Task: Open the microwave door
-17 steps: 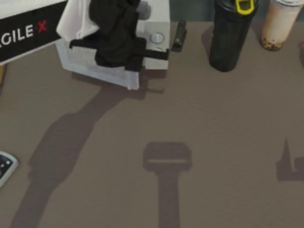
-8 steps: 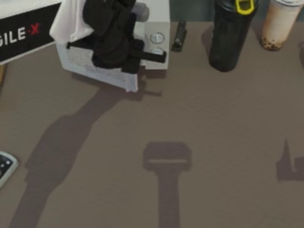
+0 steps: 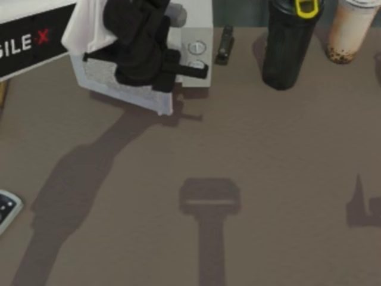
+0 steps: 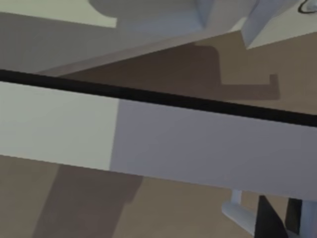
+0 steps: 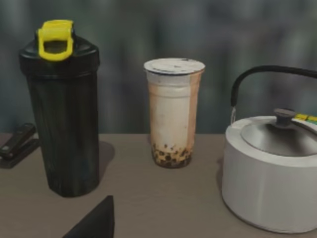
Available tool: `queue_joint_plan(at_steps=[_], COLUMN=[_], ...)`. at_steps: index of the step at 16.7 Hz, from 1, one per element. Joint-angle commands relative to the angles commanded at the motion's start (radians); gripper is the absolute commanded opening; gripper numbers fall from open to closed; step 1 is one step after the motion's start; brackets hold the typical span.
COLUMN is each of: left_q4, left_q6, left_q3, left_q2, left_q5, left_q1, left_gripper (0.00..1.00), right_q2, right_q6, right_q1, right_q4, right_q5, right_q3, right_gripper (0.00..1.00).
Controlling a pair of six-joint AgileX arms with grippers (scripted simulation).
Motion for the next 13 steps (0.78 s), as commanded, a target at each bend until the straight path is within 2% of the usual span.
queue_joint_plan(at_steps=[13], left_q4=[0.006], left_q6=[0.01], left_q3=[-0.013], left_q2=[-0.008], left_q5=[0.013], left_q1=[-0.002], left_gripper=[0.0], right_q2=[0.0], right_q6=[0.0], right_q1=[0.0], right_q4=[0.0], right_q5=[0.0], right_q3=[0.0], right_gripper=[1.0])
